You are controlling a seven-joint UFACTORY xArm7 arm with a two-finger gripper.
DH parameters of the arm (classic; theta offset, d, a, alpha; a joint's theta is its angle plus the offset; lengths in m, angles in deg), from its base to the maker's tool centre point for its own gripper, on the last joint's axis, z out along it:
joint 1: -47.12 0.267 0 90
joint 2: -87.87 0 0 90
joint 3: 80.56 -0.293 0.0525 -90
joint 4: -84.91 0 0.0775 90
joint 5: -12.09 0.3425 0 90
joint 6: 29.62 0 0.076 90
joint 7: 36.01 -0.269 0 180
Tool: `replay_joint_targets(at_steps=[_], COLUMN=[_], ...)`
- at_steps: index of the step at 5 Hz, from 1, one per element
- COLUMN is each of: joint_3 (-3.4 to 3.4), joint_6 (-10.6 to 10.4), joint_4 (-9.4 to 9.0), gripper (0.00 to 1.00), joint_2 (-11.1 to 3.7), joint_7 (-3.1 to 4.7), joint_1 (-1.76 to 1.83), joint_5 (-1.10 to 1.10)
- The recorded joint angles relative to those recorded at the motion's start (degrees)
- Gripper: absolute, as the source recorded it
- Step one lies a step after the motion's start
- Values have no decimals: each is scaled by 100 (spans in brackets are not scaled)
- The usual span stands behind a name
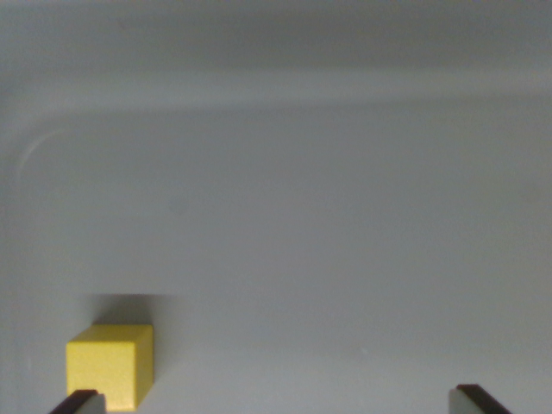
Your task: Pick yellow cube
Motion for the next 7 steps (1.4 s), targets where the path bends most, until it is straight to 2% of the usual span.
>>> replay_joint_targets(at_steps=[1, 2, 3, 4, 5, 6, 7], joint_3=[0, -57, -57, -117, -117, -177, -177], joint_6=[0, -257, -257, -528, -528, -801, -801], joint_4=[0, -152, -152, -314, -314, -476, -476], gripper=[0, 0, 0, 0, 0, 0, 0], joint_2=[0, -159, -159, -328, -328, -497, -497], joint_7=[0, -119, -119, -244, -244, -370, -370], joint_1=[0, 81, 81, 167, 167, 253, 253], joint_5=[0, -26, -26, -53, -53, -81, -81])
